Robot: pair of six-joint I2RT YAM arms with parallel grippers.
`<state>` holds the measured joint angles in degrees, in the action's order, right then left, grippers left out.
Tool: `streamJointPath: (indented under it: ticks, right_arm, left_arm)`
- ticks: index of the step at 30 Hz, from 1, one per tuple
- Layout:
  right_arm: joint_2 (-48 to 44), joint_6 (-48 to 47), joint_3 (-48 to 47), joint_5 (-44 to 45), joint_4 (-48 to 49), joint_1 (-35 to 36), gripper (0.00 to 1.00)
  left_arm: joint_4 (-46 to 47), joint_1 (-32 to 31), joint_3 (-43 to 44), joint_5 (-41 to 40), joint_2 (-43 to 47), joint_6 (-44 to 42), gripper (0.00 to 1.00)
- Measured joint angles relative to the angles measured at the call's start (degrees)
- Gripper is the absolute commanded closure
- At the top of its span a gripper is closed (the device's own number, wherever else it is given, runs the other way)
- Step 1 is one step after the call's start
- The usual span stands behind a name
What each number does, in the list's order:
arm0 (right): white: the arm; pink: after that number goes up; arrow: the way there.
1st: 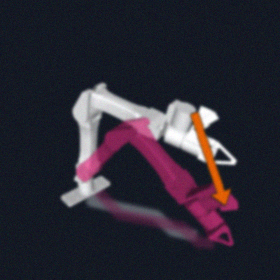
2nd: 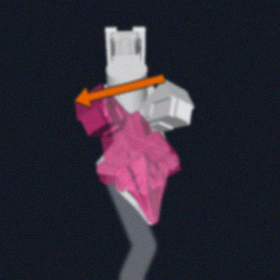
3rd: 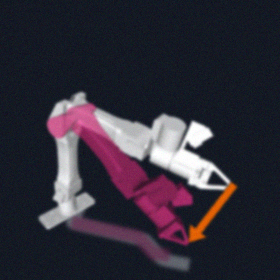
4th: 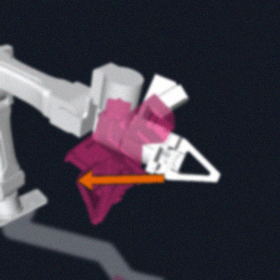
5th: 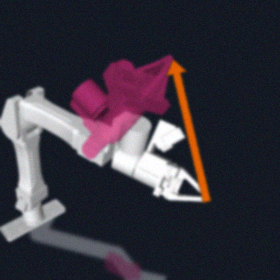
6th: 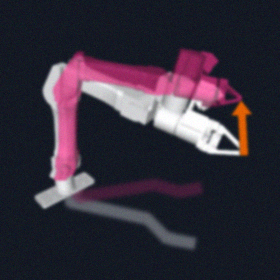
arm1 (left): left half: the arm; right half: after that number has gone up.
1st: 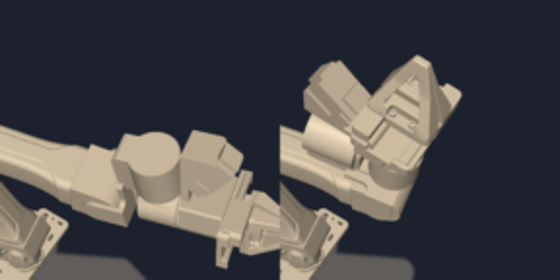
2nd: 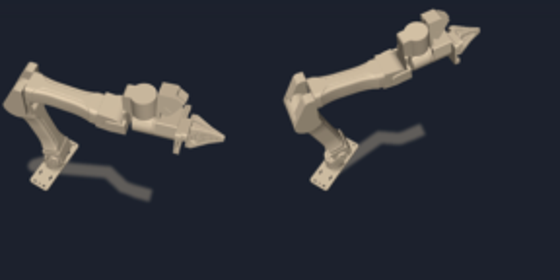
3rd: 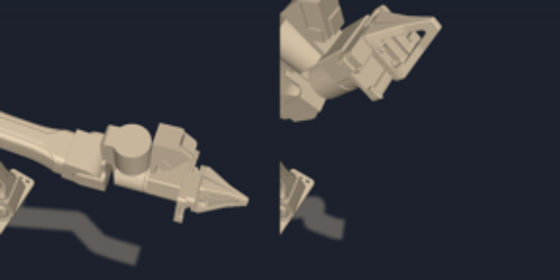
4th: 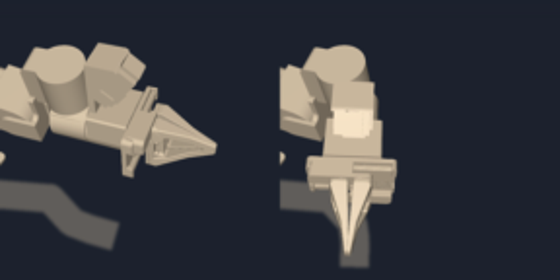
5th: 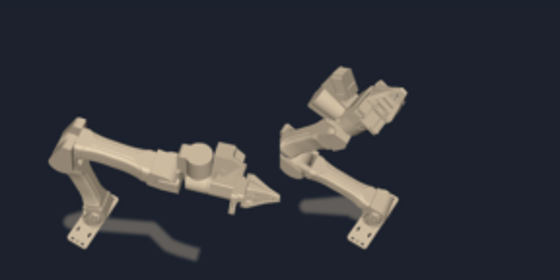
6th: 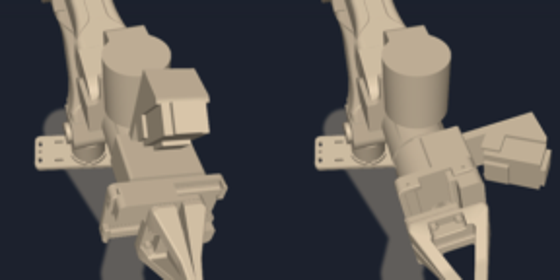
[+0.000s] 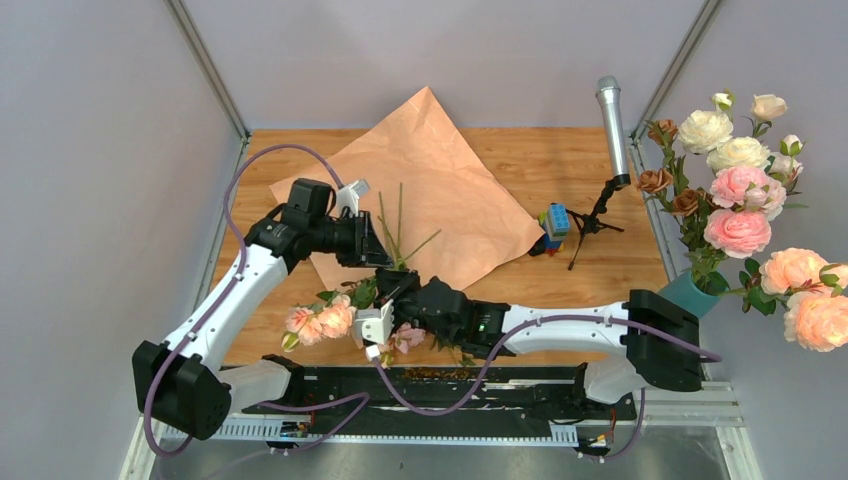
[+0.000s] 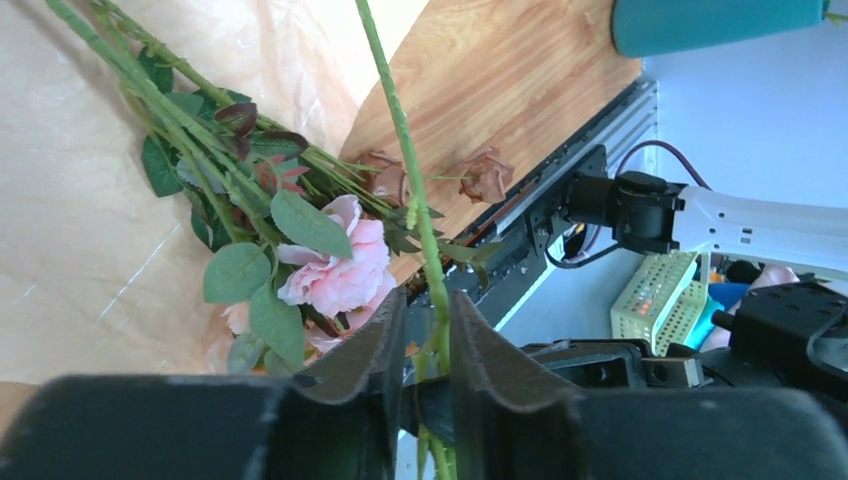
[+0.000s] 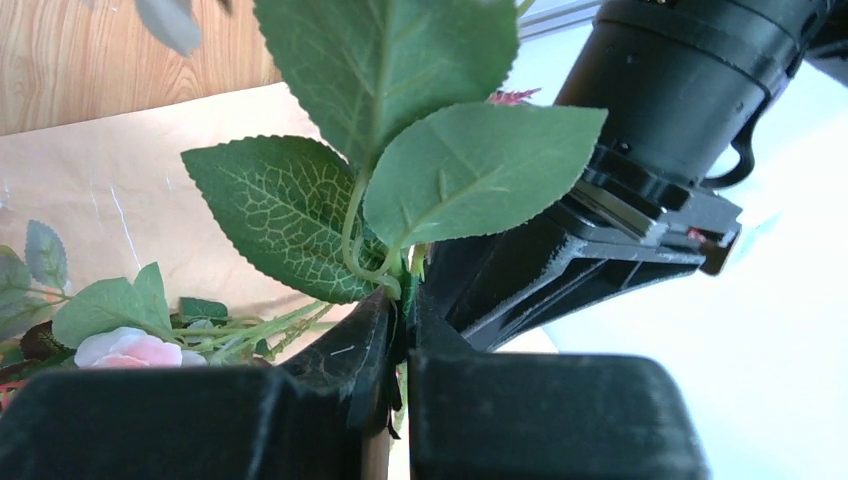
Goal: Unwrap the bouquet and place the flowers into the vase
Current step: Pick up the fake flower from the wrapping paper.
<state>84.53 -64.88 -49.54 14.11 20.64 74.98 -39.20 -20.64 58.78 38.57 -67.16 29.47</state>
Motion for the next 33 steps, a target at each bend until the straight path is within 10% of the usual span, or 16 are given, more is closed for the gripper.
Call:
streamJointPath:
  ticks: [5, 10, 33]
  right_arm:
    - [-2.58, 3.50, 1.64, 0.15, 0.13, -0.07, 1.00]
    - [-6.36, 7.80, 2.69, 0.09, -0.15, -0.61, 1.00]
    - [-24.13, 36.15, -3.06, 3.78, -24.72, -28.22, 1.00]
  left_arm:
    - [-1.14, 0.04, 1.84, -3.23, 0.20, -1.60, 0.19]
    - [-3.08, 0.68, 8.59, -8.26, 0.37, -3.96, 0.01]
    - [4.33, 10.34, 11.10, -42.93, 18.51, -12.24, 0.00]
